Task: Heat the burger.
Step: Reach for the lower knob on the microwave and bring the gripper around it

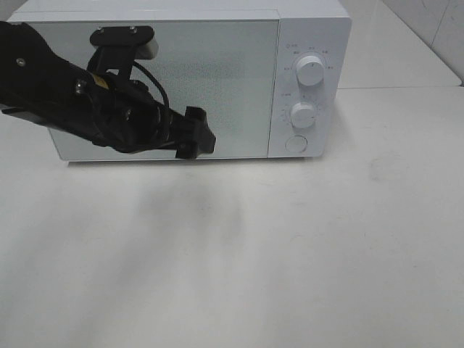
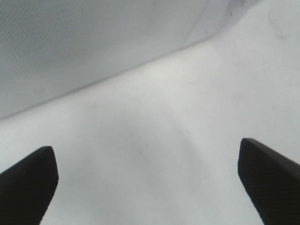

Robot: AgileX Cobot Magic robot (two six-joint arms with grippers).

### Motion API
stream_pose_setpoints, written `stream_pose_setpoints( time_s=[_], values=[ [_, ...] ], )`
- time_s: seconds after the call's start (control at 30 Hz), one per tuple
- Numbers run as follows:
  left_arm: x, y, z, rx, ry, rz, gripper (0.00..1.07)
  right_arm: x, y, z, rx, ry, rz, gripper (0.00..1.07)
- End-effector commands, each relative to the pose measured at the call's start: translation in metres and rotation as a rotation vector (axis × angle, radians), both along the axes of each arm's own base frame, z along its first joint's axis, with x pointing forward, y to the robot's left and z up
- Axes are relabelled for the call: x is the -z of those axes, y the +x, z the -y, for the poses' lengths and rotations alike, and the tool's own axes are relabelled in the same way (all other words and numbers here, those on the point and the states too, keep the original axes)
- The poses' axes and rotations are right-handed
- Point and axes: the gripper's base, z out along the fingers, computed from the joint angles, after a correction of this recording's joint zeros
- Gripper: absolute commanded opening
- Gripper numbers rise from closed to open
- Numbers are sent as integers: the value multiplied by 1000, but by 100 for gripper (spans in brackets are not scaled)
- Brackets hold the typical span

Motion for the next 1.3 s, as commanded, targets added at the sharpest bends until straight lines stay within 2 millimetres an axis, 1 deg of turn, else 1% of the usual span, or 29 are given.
stream_pose_setpoints(
  time_s=[0.03, 0.2, 0.27, 0.3, 0.33, 0.37, 0.4, 0.43, 0.47, 0.5, 0.53, 0.57, 0.6, 0.63, 0.67, 0.7, 0.73, 0.77, 0.83, 0.87, 0.9, 0.97, 1.03, 1.07, 1.1, 1.17, 1.23, 1.27, 1.3],
  values=[
    [-5, -15, -9, 99, 108, -81, 98, 0, -4, 1, 2, -2, 37, 75],
    [-16, -22, -21, 117, 150, -123, 98, 0, -4, 1, 2, -2, 37, 75],
    [-25, -20, -40, 55, 142, -163, 98, 0, -4, 1, 2, -2, 37, 75],
    [-25, -20, -40, 55, 142, -163, 98, 0, -4, 1, 2, -2, 37, 75],
    [-30, -16, -58, -2, 139, -193, 98, 0, -4, 1, 2, -2, 37, 75],
    [-30, -16, -58, -2, 139, -193, 98, 0, -4, 1, 2, -2, 37, 75],
    [-33, -14, -69, -35, 135, -205, 98, 0, -4, 1, 2, -2, 37, 75],
    [-38, -12, -88, -85, 140, -236, 98, 0, -4, 1, 2, -2, 37, 75],
    [-38, -12, -88, -85, 140, -236, 98, 0, -4, 1, 2, -2, 37, 75],
    [-40, -10, -107, -136, 149, -273, 98, 0, -4, 1, 2, -2, 37, 75],
    [-41, -10, -117, -162, 153, -294, 98, 0, -4, 1, 2, -2, 37, 75],
    [-41, -10, -117, -162, 153, -294, 98, 0, -4, 1, 2, -2, 37, 75],
    [-43, -11, -136, -211, 161, -337, 98, 0, -4, 1, 2, -2, 37, 75],
    [-44, -12, -142, -227, 161, -355, 98, 0, -4, 1, 2, -2, 37, 75],
    [-44, -12, -142, -227, 161, -355, 98, 0, -4, 1, 2, -2, 37, 75],
    [-46, -16, -156, -259, 169, -398, 98, 0, -4, 1, 2, -2, 37, 75],
    [-47, -18, -163, -274, 173, -425, 98, 0, -4, 1, 2, -2, 37, 75],
    [-47, -18, -163, -274, 173, -425, 98, 0, -4, 1, 2, -2, 37, 75],
    [-52, -27, -179, -305, 191, -481, 98, 0, -4, 1, 2, -2, 37, 75],
    [-52, -27, -179, -305, 191, -481, 98, 0, -4, 1, 2, -2, 37, 75],
    [-57, -34, -187, -321, 206, -498, 98, 0, -4, 1, 2, -2, 37, 75],
    [-61, -38, -191, -328, 214, -500, 98, 0, -4, 1, 2, -2, 37, 75],
    [-73, -51, -198, -352, 221, -475, 98, 0, -4, 1, 2, -2, 37, 75],
    [-73, -51, -198, -352, 221, -475, 98, 0, -4, 1, 2, -2, 37, 75],
    [-82, -60, -199, -357, 220, -453, 98, 0, -4, 1, 2, -2, 37, 75],
    [-87, -64, -199, -357, 218, -438, 98, 0, -4, 1, 2, -2, 37, 75],
    [-108, -86, -199, -361, 205, -359, 98, 0, -4, 1, 2, -2, 37, 75],
    [-108, -86, -199, -361, 205, -359, 98, 0, -4, 1, 2, -2, 37, 75],
    [-111, -93, -199, -363, 202, -338, 98, 0, -4, 1, 2, -2, 37, 75]
  ],
)
